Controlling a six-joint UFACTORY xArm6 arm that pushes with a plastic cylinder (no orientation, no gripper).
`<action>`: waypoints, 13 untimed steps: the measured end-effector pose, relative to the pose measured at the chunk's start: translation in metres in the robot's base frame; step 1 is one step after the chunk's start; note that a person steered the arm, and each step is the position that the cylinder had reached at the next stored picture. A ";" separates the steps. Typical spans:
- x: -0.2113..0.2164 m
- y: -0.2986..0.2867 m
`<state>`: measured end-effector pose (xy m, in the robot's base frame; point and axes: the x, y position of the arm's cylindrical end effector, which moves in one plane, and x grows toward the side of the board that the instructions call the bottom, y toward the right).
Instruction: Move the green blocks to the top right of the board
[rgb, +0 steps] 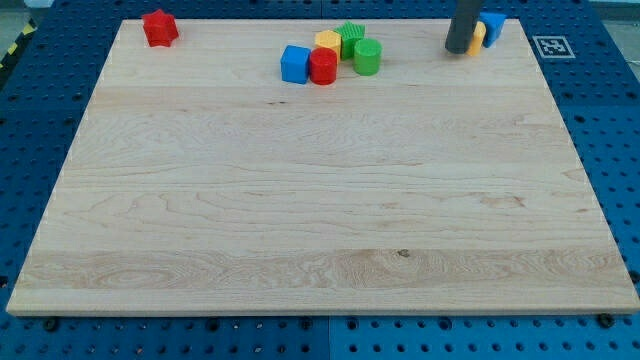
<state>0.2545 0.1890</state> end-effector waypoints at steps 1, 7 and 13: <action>-0.004 -0.003; -0.031 -0.191; 0.098 -0.055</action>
<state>0.3520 0.1341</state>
